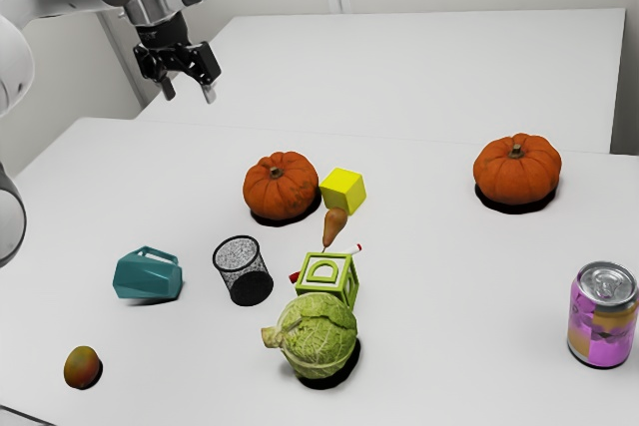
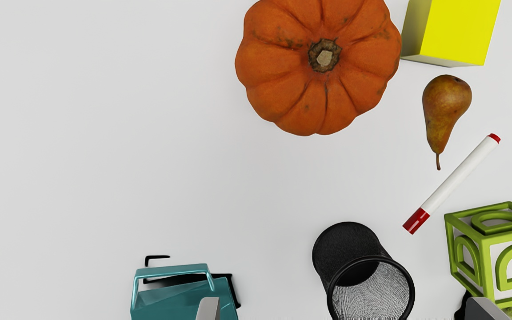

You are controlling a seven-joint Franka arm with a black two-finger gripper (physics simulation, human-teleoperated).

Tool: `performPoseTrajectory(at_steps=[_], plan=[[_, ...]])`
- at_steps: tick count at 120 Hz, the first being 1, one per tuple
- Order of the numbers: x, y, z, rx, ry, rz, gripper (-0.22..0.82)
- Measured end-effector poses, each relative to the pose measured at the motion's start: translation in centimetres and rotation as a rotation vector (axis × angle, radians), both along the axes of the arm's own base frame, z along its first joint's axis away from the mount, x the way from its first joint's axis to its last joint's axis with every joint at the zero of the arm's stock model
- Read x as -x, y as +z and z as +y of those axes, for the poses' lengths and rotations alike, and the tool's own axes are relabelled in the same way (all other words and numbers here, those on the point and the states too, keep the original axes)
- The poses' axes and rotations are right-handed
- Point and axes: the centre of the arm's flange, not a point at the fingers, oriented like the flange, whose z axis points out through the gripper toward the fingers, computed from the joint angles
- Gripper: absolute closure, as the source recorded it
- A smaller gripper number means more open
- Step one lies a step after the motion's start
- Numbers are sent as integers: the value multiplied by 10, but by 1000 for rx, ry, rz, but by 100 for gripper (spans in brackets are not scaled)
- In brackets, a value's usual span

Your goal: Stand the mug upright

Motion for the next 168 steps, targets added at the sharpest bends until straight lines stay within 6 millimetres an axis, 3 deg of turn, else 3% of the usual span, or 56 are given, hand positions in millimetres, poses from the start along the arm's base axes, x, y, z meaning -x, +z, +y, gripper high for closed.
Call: performPoseTrajectory(at_steps=[28, 47, 55, 70, 80, 97, 105, 115, 131, 138, 149, 158, 168], plan=[[8, -8, 0, 12, -10, 25, 0], [47, -14, -4, 43, -17, 54, 0], [67, -12, 6, 97, 1, 57, 0], [85, -23, 31, 233, 30, 87, 0], [100, -38, 66, 316, 75, 106, 0], [140, -48, 171, 390, 238, 74, 0], [161, -49, 210, 406, 299, 55, 0], [177, -59, 239, 431, 337, 48, 0], [183, -97, 270, 480, 374, 68, 0], [173, -122, 270, 511, 363, 90, 0], [147, -160, 239, 559, 292, 134, 0], [152, -188, 229, 606, 288, 143, 0], [160, -205, 231, 630, 298, 126, 0]])
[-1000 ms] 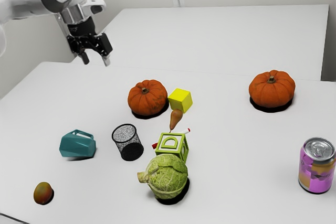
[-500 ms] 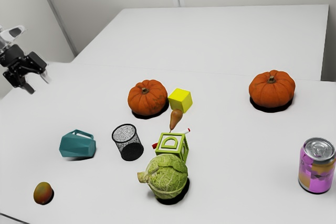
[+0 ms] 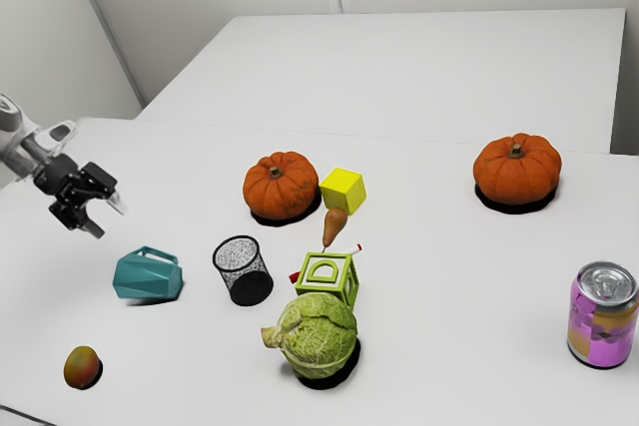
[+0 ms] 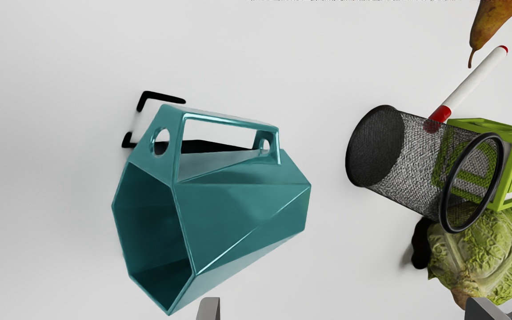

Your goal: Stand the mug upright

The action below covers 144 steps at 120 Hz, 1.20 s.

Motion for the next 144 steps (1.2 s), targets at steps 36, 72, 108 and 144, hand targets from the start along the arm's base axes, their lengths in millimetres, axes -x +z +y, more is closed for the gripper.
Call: performPoseTrajectory(at_steps=[36, 72, 108, 144], plan=[[27, -33, 11, 3, 59, -78, 0], [32, -74, 12, 54, 102, -174, 0], [44, -92, -10, 162, 39, -188, 14], [45, -84, -12, 188, -1, -245, 67]])
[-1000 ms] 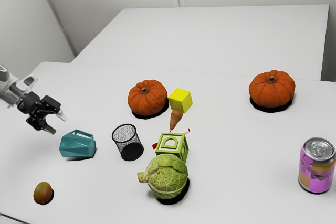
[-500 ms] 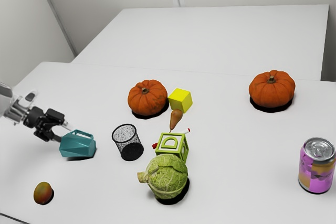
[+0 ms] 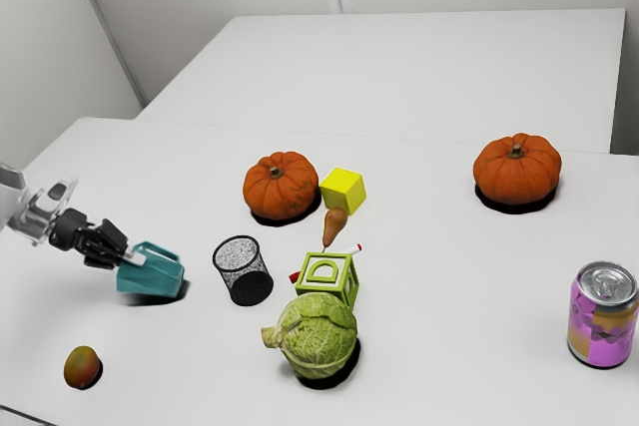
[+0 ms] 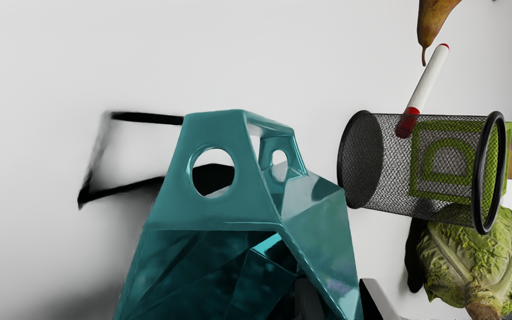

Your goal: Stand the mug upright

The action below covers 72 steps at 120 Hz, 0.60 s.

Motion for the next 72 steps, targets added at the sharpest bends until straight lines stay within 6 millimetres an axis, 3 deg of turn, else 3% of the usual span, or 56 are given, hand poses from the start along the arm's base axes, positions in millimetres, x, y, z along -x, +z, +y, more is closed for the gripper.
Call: performPoseTrajectory(at_steps=[18, 38, 51, 60, 72], plan=[[-2, 20, -8, -3, -30, -59, 74], [-3, 62, -27, -28, -83, -147, 77], [-8, 78, -37, -119, -142, -141, 78], [-21, 79, -55, -225, -223, -108, 78], [-45, 83, -93, -378, -350, -80, 79]])
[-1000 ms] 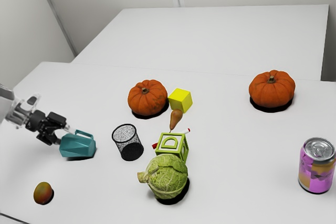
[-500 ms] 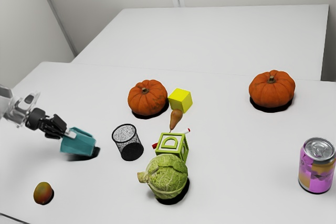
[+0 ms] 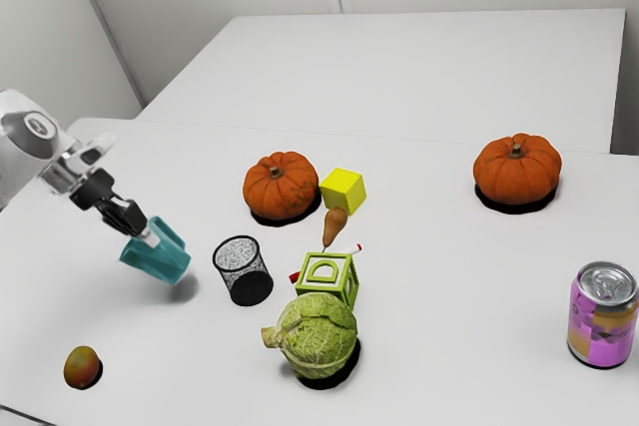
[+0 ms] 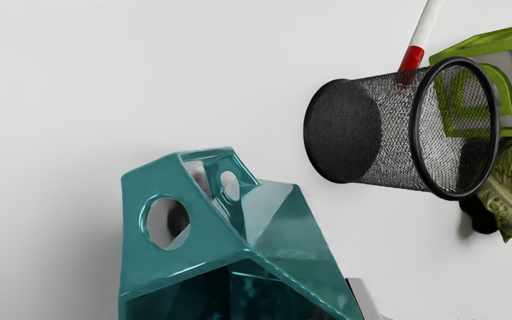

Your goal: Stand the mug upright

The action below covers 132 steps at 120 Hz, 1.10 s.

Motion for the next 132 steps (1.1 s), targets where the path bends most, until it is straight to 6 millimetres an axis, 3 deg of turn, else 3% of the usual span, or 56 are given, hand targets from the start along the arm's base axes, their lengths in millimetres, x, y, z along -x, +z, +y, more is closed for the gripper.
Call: performPoseTrajectory(at_steps=[12, 38, 71, 101, 132], plan=[[-16, 13, -32, -154, -83, 2, 79], [-28, 20, -46, -346, -51, 19, 79], [-47, 20, -102, -456, -30, 19, 79], [-70, -19, -95, -484, 59, 100, 79], [-72, -33, -114, -508, 97, 127, 77]])
